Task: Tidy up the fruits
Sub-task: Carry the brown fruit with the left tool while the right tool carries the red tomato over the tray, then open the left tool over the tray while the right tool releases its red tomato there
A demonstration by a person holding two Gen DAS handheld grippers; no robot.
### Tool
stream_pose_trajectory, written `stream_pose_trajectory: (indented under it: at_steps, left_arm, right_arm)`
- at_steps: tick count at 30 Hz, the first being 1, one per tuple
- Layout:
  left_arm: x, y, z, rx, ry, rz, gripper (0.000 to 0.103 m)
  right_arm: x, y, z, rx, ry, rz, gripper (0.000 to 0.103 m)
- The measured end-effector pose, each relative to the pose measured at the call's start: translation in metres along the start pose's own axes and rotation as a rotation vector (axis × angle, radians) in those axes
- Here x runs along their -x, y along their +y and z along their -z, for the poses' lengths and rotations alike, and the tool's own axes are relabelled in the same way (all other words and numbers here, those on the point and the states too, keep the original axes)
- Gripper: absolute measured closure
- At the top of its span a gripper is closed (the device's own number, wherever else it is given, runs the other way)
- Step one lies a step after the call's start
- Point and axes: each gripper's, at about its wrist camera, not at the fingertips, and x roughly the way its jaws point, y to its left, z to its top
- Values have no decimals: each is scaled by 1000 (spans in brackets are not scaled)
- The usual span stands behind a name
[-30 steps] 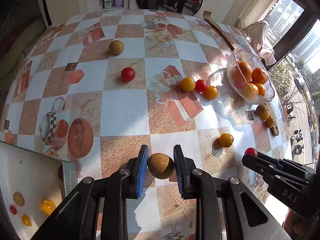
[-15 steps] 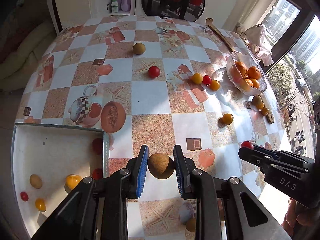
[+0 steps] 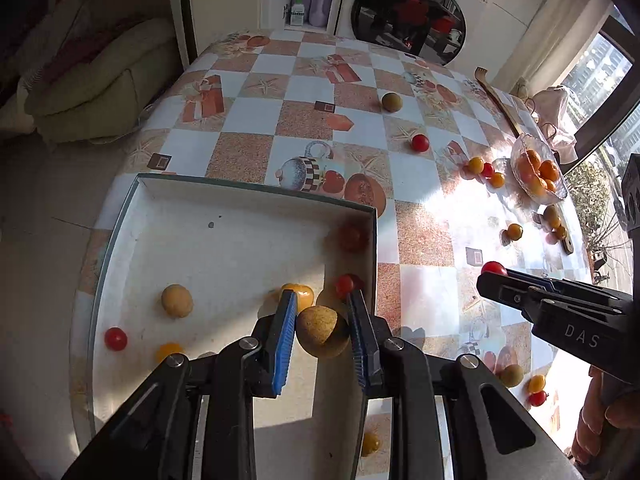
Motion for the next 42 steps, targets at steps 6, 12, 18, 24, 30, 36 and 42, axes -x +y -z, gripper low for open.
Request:
stream_pose_trajectory:
  at_steps: [6, 12, 18, 24, 30, 36, 42]
  left_arm:
    - [10, 51, 28, 76, 24, -61, 76]
    - [15, 89, 52, 143, 40, -117, 76]
    - [10, 113, 68, 180, 58, -160, 76]
    - [0, 128, 75, 217, 83, -175, 76]
    - [-5, 130, 77, 202, 94, -178, 76]
    - [-10, 128, 78, 193, 111, -191, 76]
    - [-12, 118, 78, 144, 111, -211, 40]
  right_arm:
    - [-13, 51, -2, 81, 27, -37, 80]
    - [-30, 102, -2, 161, 66, -81, 80]
    - [-57, 146, 5, 224, 125, -114, 80]
    - [-81, 171, 6, 263, 158, -91, 80]
    - [-96, 180, 6, 291, 168, -49, 80]
    - [-103, 188, 10, 318, 161, -11, 80]
    - [-103, 186, 9, 282, 171, -40, 78]
